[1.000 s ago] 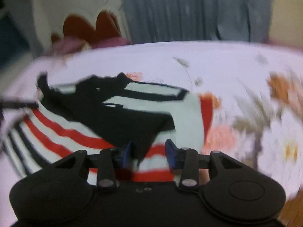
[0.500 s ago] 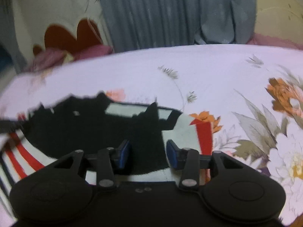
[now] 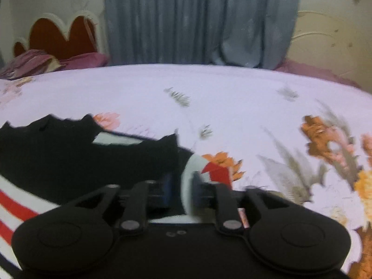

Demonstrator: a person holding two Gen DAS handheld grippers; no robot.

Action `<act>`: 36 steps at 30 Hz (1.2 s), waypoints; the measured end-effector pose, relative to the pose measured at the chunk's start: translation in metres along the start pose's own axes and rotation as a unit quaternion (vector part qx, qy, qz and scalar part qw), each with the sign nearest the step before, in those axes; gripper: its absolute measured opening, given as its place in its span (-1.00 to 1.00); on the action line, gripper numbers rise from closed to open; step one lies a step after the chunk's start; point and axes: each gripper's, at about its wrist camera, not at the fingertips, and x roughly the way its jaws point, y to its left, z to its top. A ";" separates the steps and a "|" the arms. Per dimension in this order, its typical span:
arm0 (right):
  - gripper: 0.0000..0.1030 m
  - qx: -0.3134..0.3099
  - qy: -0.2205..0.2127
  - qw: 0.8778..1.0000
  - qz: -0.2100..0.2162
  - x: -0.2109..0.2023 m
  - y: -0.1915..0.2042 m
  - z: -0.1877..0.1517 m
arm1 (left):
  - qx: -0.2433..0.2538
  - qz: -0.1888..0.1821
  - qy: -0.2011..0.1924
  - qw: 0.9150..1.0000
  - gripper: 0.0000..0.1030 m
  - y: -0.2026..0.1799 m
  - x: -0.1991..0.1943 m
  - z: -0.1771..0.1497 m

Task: Fold small clothes
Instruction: 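Open both grippers and lay the folded sweater flat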

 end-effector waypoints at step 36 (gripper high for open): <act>-0.19 -0.120 0.018 0.992 0.030 -0.072 0.066 -0.060 | 0.068 -0.023 -0.010 0.997 0.42 -0.064 -0.088 -0.069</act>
